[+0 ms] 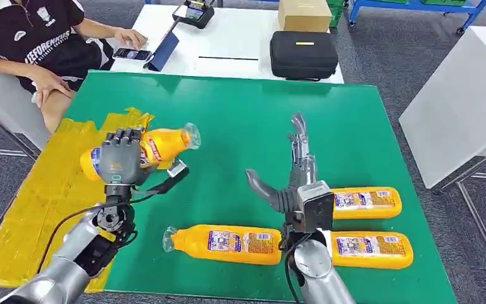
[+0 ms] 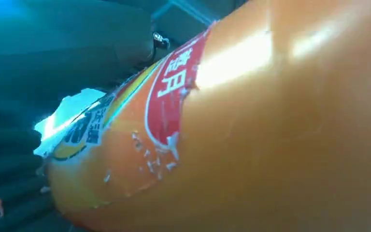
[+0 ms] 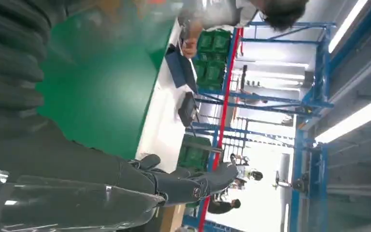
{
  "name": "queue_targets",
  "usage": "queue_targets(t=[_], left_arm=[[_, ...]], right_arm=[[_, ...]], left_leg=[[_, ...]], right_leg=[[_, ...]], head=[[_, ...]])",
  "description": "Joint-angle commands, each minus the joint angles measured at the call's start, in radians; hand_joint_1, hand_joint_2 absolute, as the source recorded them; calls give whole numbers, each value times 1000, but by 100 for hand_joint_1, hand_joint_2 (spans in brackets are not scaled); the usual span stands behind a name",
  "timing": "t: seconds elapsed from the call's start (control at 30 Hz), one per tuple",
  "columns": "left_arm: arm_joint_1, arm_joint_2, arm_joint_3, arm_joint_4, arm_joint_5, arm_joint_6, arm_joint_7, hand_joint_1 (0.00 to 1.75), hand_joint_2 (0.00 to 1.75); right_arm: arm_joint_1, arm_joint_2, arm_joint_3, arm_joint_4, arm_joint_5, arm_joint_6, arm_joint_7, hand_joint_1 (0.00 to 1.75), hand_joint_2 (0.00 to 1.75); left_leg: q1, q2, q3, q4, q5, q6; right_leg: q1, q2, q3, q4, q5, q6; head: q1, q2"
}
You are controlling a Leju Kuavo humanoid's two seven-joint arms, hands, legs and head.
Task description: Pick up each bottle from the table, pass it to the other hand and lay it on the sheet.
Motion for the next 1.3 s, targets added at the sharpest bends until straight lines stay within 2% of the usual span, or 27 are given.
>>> queue_targets(t=[0.03, 0.47, 0.6, 0.8, 0.83, 0.87, 0.93, 1.17, 1.2, 1.23, 1.3], left_arm=[[-91, 0, -80, 254, -2, 11, -28, 175, 175], [-90, 0, -18, 342, -2, -38, -41, 175, 175], [-90, 0, -18, 342, -2, -38, -41, 175, 175], [-81, 5, -2, 355, -2, -39, -9, 175, 175], [-77, 0, 22, 358, 3, -38, -2, 105, 175], [-77, 2, 19, 364, -2, -51, 9, 0, 175], [-75, -3, 40, 378, 10, -109, 13, 0, 175], [-68, -10, 90, 385, 20, -168, 5, 0, 175], [-65, -12, 104, 380, 15, -193, 3, 0, 0], [-65, -12, 104, 380, 15, -193, 3, 0, 0], [-64, -25, 148, 392, 25, -284, -32, 0, 0]], right_arm=[[-15, 0, -34, -16, 15, 21, 10, 0, 175], [-21, 7, -34, 6, 52, 32, 11, 0, 175], [-21, 7, -34, 6, 52, 32, 11, 0, 175], [-24, -2, -18, 2, 104, 39, 39, 0, 175], [-21, -5, -15, 0, 122, 37, 46, 0, 175], [-18, -5, -16, -4, 125, 37, 48, 0, 175], [-16, -5, -15, -5, 136, 40, 51, 0, 175], [-14, -5, -13, -6, 153, 40, 59, 0, 175], [-13, -5, -14, -8, 160, 38, 62, 0, 175], [-13, -5, -14, -8, 160, 38, 62, 0, 175], [-13, -7, -10, -10, 179, 34, 74, 0, 175]], left_leg=[[1, 1, 4, 0, -2, -2], [2, 2, 6, 1, -3, -3], [2, 1, 2, 0, -2, -2], [2, 2, 8, 1, -5, -4], [2, 2, 10, 2, -6, -4], [2, 3, 10, 2, -6, -4], [2, 2, 3, 0, -2, -2], [2, 2, 7, 1, -4, -3], [2, 2, 5, 0, -3, -2], [2, 1, 3, 0, -2, -2], [2, 1, 5, 0, -3, -2]], right_leg=[[1, -1, 4, 0, -2, -2], [2, -1, 5, 1, -3, -3], [2, 0, 2, 0, -1, -2], [2, -1, 7, 2, -5, -3], [3, -1, 9, 2, -6, -4], [3, 0, 9, 2, -5, -4], [2, 0, 3, 0, -2, -2], [2, 0, 6, 1, -4, -3], [2, 0, 5, 0, -3, -2], [2, 0, 2, 0, -1, -1], [2, -1, 4, 0, -2, -2]], head=[[0, 0], [0, 0], [0, 0], [0, 0], [0, 0], [0, 0], [0, 0], [0, 0], [0, 0], [0, 0], [0, 0]])
